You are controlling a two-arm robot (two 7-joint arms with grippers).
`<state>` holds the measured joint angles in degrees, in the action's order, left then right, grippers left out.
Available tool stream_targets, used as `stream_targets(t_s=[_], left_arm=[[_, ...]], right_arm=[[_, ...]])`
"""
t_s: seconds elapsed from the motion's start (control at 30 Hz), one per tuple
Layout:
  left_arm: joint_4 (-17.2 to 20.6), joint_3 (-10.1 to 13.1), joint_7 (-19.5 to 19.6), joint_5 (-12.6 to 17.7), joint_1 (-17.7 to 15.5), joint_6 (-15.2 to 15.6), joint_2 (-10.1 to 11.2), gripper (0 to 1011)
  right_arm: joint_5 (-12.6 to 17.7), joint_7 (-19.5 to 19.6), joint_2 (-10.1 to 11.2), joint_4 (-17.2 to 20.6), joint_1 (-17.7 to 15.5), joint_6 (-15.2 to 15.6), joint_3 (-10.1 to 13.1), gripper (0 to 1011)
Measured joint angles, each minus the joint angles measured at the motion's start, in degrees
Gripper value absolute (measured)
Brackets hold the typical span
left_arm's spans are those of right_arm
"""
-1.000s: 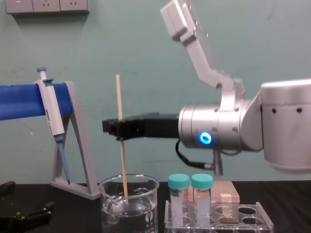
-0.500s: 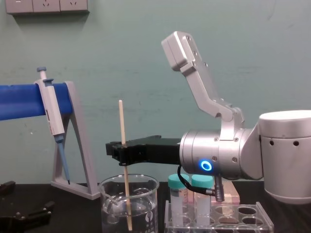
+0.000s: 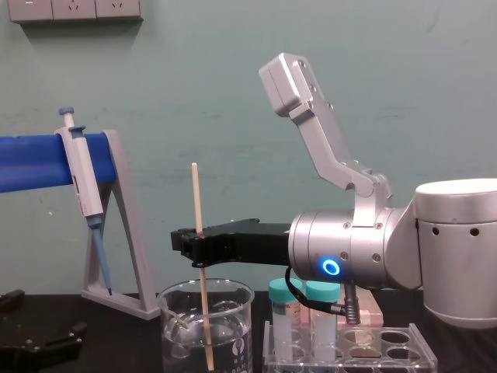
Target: Hold the thermometer with one hand and immerse one end into the beaker, then reinsert it into the test tube rack.
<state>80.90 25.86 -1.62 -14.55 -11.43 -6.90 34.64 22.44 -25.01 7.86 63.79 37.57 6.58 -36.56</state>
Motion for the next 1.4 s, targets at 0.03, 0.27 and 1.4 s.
stream_targets(t_s=[0.03, 0.27, 1.4], left_arm=[[0.00, 0.00, 0.00, 0.00, 0.00, 0.00, 0.00, 1004], [0.00, 0.00, 0.00, 0.00, 0.00, 0.00, 0.00, 1004], [0.00, 0.00, 0.00, 0.00, 0.00, 0.00, 0.00, 1004]], right_arm=[[0.01, 0.01, 0.00, 0.01, 0.01, 0.01, -0.01, 49], [0.07, 0.03, 0.03, 0.05, 0.06, 0.05, -0.04, 49], [0.20, 0.09, 0.06, 0.10, 0.14, 0.09, -0.09, 49]])
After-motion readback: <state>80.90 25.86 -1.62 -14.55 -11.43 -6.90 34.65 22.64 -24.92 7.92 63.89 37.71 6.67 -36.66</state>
